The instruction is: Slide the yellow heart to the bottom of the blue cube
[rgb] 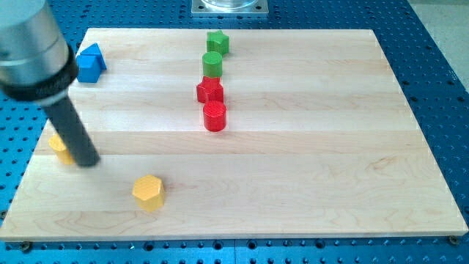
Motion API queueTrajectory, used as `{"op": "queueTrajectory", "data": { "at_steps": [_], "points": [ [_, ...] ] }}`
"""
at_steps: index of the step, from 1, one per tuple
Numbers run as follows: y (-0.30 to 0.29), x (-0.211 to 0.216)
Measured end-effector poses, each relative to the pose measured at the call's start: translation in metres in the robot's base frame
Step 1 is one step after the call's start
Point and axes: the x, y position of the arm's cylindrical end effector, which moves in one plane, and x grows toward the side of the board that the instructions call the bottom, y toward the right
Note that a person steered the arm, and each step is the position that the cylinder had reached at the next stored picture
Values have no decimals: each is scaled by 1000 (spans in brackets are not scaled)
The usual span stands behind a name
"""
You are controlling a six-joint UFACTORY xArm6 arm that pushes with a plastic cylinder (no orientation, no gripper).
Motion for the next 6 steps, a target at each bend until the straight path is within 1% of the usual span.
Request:
{"op": "queueTrajectory", "data": {
  "at_steps": [1, 2, 3, 4, 6],
  "points": [
    [-43, -3],
    [-18, -49],
    [5, -74],
    [-4, -133],
    [-25, -98]
  ]
}}
